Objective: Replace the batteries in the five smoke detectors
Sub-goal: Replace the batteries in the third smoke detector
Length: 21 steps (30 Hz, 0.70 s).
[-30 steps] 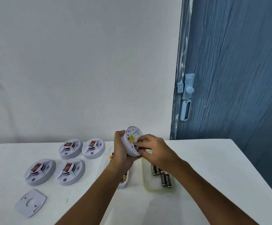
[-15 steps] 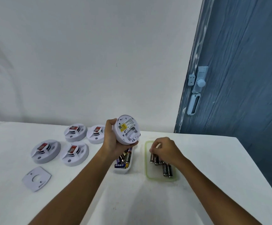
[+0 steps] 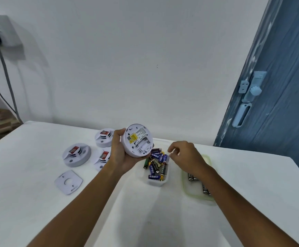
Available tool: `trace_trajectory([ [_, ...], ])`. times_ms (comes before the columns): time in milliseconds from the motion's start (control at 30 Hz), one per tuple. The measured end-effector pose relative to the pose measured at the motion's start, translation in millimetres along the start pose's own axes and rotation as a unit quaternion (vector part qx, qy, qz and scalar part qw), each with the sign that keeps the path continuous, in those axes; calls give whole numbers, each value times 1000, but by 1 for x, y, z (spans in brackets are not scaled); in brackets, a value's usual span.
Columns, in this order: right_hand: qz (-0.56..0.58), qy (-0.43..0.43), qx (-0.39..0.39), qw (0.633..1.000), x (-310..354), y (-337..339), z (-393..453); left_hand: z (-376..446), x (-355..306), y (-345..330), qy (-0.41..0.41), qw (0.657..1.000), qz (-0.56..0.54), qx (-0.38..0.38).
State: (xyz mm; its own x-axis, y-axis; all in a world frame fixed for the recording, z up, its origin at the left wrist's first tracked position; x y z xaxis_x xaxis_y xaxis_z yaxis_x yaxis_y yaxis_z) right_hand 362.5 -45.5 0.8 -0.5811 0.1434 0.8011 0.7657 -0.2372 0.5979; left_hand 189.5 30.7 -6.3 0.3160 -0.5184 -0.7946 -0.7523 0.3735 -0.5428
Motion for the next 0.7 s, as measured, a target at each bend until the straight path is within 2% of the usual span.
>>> trace_trajectory([
  [100, -9, 22, 47, 999, 16, -25, 6, 1, -5, 15, 4, 1000, -2, 2],
  [200, -107, 34, 69, 991, 25, -50, 14, 5, -11, 25, 10, 1000, -6, -2],
  [333, -249, 1, 121, 961, 31, -75, 19, 11, -15, 33, 19, 1000, -21, -2],
  [433, -292, -8, 123, 948, 34, -82, 18, 14, -17, 36, 30, 999, -17, 4],
  [600, -259, -39, 101, 960, 29, -84, 22, 18, -19, 34, 47, 998, -18, 24],
  [700, -143, -48, 63, 987, 24, -77, 25, 18, -23, 29, 53, 998, -25, 38],
])
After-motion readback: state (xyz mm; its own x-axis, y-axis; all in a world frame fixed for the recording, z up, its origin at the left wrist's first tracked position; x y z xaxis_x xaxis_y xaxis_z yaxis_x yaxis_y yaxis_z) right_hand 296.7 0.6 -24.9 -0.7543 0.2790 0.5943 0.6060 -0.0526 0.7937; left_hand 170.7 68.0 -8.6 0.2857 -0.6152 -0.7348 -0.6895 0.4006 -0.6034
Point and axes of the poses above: each hand's wrist, its own z-axis towards the middle knuckle, its own y-axis out of the back of the hand, x = y × z, the point moved 5 cm from there along z, towards the middle knuckle, and after that the axes turned 13 degrees about z, right-handed, at the moved point
